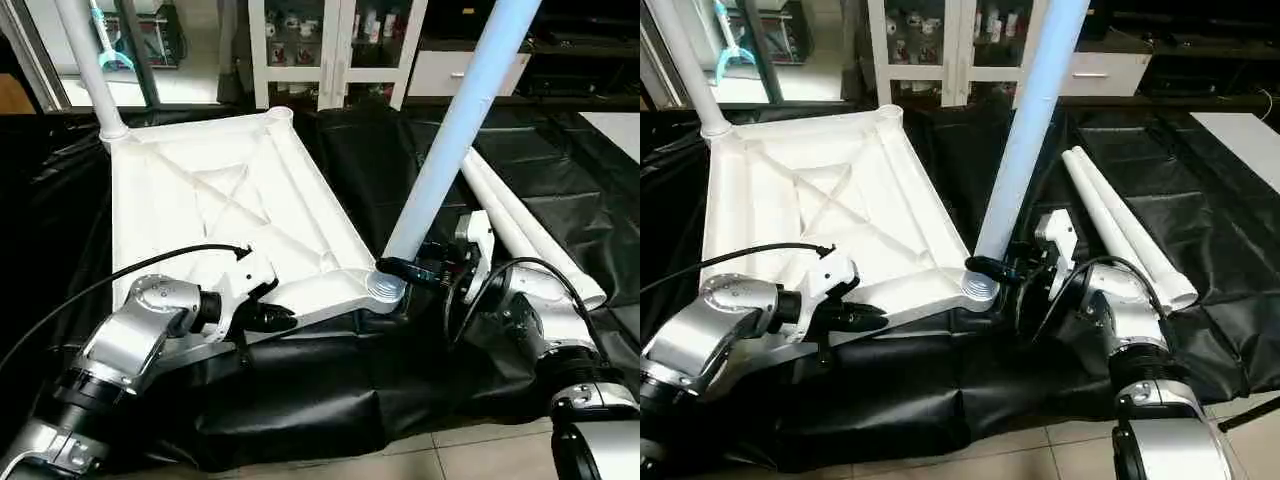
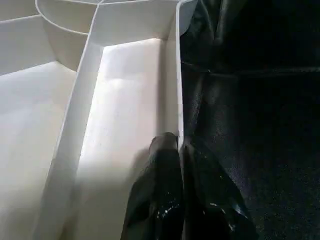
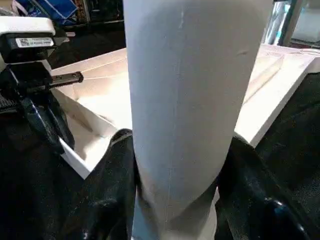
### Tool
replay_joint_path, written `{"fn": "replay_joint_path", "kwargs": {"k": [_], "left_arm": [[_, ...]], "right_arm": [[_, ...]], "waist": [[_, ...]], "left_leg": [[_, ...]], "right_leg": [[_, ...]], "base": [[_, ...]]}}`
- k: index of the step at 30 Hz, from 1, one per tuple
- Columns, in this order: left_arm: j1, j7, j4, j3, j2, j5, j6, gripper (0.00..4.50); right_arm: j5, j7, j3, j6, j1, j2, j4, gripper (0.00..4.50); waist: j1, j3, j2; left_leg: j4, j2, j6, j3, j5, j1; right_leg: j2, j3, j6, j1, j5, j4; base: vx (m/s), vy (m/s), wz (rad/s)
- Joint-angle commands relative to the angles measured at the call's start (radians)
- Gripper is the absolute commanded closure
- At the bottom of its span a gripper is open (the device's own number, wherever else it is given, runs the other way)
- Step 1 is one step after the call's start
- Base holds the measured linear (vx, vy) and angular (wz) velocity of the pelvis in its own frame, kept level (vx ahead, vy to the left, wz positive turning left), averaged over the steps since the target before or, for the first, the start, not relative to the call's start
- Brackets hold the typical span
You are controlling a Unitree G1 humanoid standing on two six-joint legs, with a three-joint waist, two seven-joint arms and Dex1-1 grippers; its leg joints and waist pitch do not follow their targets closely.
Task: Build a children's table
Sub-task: Insert table leg to table base
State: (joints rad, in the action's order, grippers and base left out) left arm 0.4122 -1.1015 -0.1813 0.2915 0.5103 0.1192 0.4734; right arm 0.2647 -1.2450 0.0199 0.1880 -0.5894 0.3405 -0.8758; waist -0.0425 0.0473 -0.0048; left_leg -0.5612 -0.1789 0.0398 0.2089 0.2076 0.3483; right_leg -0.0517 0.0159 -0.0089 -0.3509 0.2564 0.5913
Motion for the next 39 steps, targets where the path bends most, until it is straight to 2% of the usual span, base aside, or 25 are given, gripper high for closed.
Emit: {"fn": "replay_joint_path", "kwargs": {"k": [1,2,3,4,6,8,10,11,13,14,15,16,20,22,24,26,28,30,31,33,34,35,37,38,39], "left_arm": [[0.022,-0.045,0.016,0.05,-0.013,0.004,0.007,4.5],[0.023,-0.034,0.015,0.052,-0.013,-0.004,0.013,4.5],[0.027,0.01,0.01,0.047,-0.028,-0.018,0.031,4.5],[0.028,0.021,0.008,0.046,-0.032,-0.021,0.036,4.5],[0.043,0.135,-0.007,0.026,-0.088,-0.044,0.08,4.5],[0.073,0.302,-0.032,-0.027,-0.189,-0.052,0.159,4.5],[0.085,0.37,-0.035,-0.049,-0.24,-0.052,0.195,4.5],[0.11,0.474,-0.038,-0.088,-0.328,-0.05,0.259,4.5],[0.145,0.586,-0.046,-0.121,-0.428,-0.056,0.3,4.5],[0.145,0.586,-0.046,-0.121,-0.428,-0.056,0.3,4.5],[0.17,0.643,-0.055,-0.127,-0.483,-0.064,0.303,4.5],[0.18,0.665,-0.059,-0.129,-0.502,-0.069,0.304,4.5],[0.206,0.708,-0.077,-0.135,-0.536,-0.072,0.299,4.5],[0.206,0.71,-0.075,-0.139,-0.532,-0.074,0.31,4.5],[0.196,0.701,-0.061,-0.137,-0.517,-0.081,0.327,4.5],[0.196,0.701,-0.061,-0.137,-0.517,-0.081,0.327,4.5],[0.156,0.585,-0.014,-0.079,-0.445,-0.062,0.3,4.5],[0.123,0.47,0.03,-0.03,-0.383,-0.042,0.263,4.5],[0.101,0.393,0.068,-0.003,-0.337,-0.018,0.271,4.5],[0.058,0.252,0.137,0.047,-0.226,0.01,0.272,4.5],[0.041,0.194,0.158,0.062,-0.171,0.019,0.272,4.5],[0.032,0.165,0.168,0.069,-0.14,0.021,0.271,4.5],[0.01,0.087,0.177,0.076,-0.071,0.022,0.219,4.5],[0.007,0.078,0.178,0.077,-0.062,0.023,0.212,4.5],[-0.003,0.032,0.177,0.079,-0.017,0.026,0.19,4.5]], "right_arm": [[-0.178,0.076,-0.124,-0.083,0.094,0.009,-0.141,2.67],[-0.184,0.09,-0.127,-0.083,0.094,0.007,-0.142,2.67],[-0.194,0.144,-0.125,-0.081,0.089,-0.003,-0.153,2.67],[-0.196,0.158,-0.124,-0.08,0.088,-0.006,-0.156,2.67],[-0.219,0.32,-0.114,-0.076,0.076,-0.039,-0.187,2.67],[-0.228,0.546,-0.088,-0.073,0.058,-0.091,-0.225,2.67],[-0.229,0.651,-0.076,-0.076,0.048,-0.116,-0.242,2.67],[-0.211,0.803,-0.05,-0.091,0.027,-0.162,-0.264,2.67],[-0.162,0.972,0.006,-0.11,-0.005,-0.229,-0.288,2.67],[-0.162,0.972,0.006,-0.11,-0.005,-0.229,-0.288,2.67],[-0.133,1.073,0.043,-0.117,-0.029,-0.277,-0.3,2.67],[-0.126,1.105,0.052,-0.12,-0.038,-0.294,-0.302,2.67],[-0.128,1.15,0.059,-0.098,-0.067,-0.351,-0.303,2.67],[-0.125,1.135,0.062,-0.09,-0.071,-0.362,-0.305,2.67],[-0.108,1.124,0.082,-0.084,-0.075,-0.37,-0.311,2.67],[-0.108,1.124,0.082,-0.084,-0.075,-0.37,-0.311,2.67],[-0.106,1.034,0.082,-0.093,-0.08,-0.355,-0.303,2.67],[-0.107,0.939,0.067,-0.123,-0.08,-0.336,-0.291,2.67],[-0.11,0.851,0.048,-0.148,-0.077,-0.318,-0.276,2.67],[-0.118,0.633,-0.003,-0.207,-0.062,-0.262,-0.234,2.67],[-0.123,0.534,-0.027,-0.24,-0.055,-0.223,-0.215,2.67],[-0.126,0.481,-0.038,-0.258,-0.051,-0.2,-0.206,2.67],[-0.144,0.365,-0.068,-0.28,-0.043,-0.138,-0.191,2.67],[-0.146,0.35,-0.071,-0.282,-0.042,-0.131,-0.19,2.67],[-0.161,0.27,-0.091,-0.287,-0.037,-0.086,-0.183,2.67]], "waist": [[-0.002,-0.003,0.027],[-0.003,-0.002,0.026],[-0.005,-0.003,0.013],[-0.003,0.0,0.018],[-0.006,0.009,0.017],[-0.014,0.009,0.016],[-0.017,0.005,0.013],[-0.022,0.008,0.021],[-0.024,-0.001,0.017],[-0.025,-0.009,0.018],[-0.025,-0.015,0.017],[-0.026,-0.014,0.024],[-0.025,-0.022,0.017],[-0.022,-0.019,0.015],[-0.022,-0.014,0.015],[-0.027,-0.01,0.015],[-0.032,-0.008,0.017],[-0.039,-0.009,0.018],[-0.042,-0.011,0.019],[-0.046,-0.016,0.022],[-0.052,-0.015,0.021],[-0.051,-0.013,0.024],[-0.046,-0.011,0.027],[-0.039,-0.014,0.022],[-0.034,-0.014,0.025]], "left_leg": [[0.086,-0.072,0.003,-0.036,0.339,-0.015],[0.086,-0.072,0.006,-0.036,0.351,-0.015],[0.086,-0.072,0.009,-0.035,0.369,-0.016],[0.086,-0.073,0.013,-0.038,0.377,-0.017],[0.089,-0.072,0.036,-0.043,0.433,-0.022],[0.089,-0.069,0.057,-0.05,0.464,-0.02],[0.089,-0.067,0.071,-0.055,0.478,-0.021],[0.091,-0.066,0.073,-0.054,0.484,-0.018],[0.087,-0.063,0.067,-0.054,0.47,-0.017],[0.085,-0.063,0.057,-0.052,0.42,-0.012],[0.083,-0.062,0.037,-0.048,0.342,0.002],[0.083,-0.062,0.025,-0.046,0.314,0.004],[0.063,-0.058,-0.054,-0.036,0.155,0.014],[0.062,-0.059,-0.086,-0.035,0.129,0.015],[0.064,-0.062,-0.101,-0.034,0.156,0.014],[0.068,-0.062,-0.088,-0.036,0.197,0.018],[0.073,-0.063,-0.07,-0.041,0.238,0.018],[0.077,-0.061,-0.063,-0.047,0.24,0.03],[0.074,-0.062,-0.065,-0.045,0.229,0.027],[0.066,-0.061,-0.089,-0.043,0.163,0.026],[0.063,-0.061,-0.118,-0.042,0.121,0.03],[0.06,-0.061,-0.136,-0.04,0.105,0.024],[0.056,-0.063,-0.146,-0.034,0.093,0.015],[0.054,-0.065,-0.149,-0.034,0.073,0.012],[0.054,-0.065,-0.148,-0.033,0.063,0.011]], "right_leg": [[-0.078,-0.041,-0.277,-0.012,0.135,-0.081],[-0.078,-0.041,-0.274,-0.013,0.152,-0.082],[-0.079,-0.043,-0.266,-0.015,0.191,-0.087],[-0.082,-0.044,-0.263,-0.017,0.214,-0.086],[-0.085,-0.046,-0.232,-0.029,0.339,-0.097],[-0.087,-0.046,-0.201,-0.032,0.424,-0.099],[-0.088,-0.045,-0.177,-0.035,0.449,-0.103],[-0.086,-0.046,-0.175,-0.039,0.435,-0.102],[-0.085,-0.046,-0.174,-0.037,0.391,-0.102],[-0.082,-0.047,-0.182,-0.033,0.299,-0.097],[-0.079,-0.044,-0.197,-0.02,0.166,-0.087],[-0.078,-0.043,-0.206,-0.019,0.11,-0.082],[-0.078,-0.038,-0.25,-0.002,-0.146,-0.063],[-0.081,-0.036,-0.263,0.001,-0.19,-0.06],[-0.084,-0.036,-0.271,-0.001,-0.127,-0.066],[-0.084,-0.036,-0.267,-0.001,-0.03,-0.071],[-0.084,-0.036,-0.254,-0.004,0.061,-0.077],[-0.083,-0.033,-0.239,0.001,0.086,-0.075],[-0.083,-0.034,-0.24,0.0,0.07,-0.075],[-0.081,-0.035,-0.268,0.007,-0.05,-0.064],[-0.081,-0.035,-0.284,0.012,-0.128,-0.057],[-0.078,-0.034,-0.298,0.01,-0.163,-0.056],[-0.079,-0.035,-0.315,0.006,-0.177,-0.055],[-0.081,-0.036,-0.322,0.009,-0.186,-0.052],[-0.079,-0.035,-0.324,0.008,-0.186,-0.051]], "base": [[0.0,0.0,0.0],[0.0,0.0,0.0],[0.0,0.0,0.0],[0.0,0.0,0.0],[0.0,0.0,0.0],[0.0,0.0,0.0],[0.0,0.0,0.0],[0.0,0.0,0.0],[0.0,0.0,0.0],[0.0,0.0,0.0],[0.0,0.0,0.0],[0.0,0.0,0.0],[0.0,0.0,0.0],[0.0,0.0,0.0],[0.0,0.0,0.0],[0.0,0.0,0.0],[0.0,0.0,0.0],[0.0,0.0,0.0],[0.0,0.0,0.0],[0.0,0.0,0.0],[0.0,0.0,0.0],[0.0,0.0,0.0],[0.0,0.0,0.0],[0.0,0.0,0.0],[0.0,0.0,0.0]]}}
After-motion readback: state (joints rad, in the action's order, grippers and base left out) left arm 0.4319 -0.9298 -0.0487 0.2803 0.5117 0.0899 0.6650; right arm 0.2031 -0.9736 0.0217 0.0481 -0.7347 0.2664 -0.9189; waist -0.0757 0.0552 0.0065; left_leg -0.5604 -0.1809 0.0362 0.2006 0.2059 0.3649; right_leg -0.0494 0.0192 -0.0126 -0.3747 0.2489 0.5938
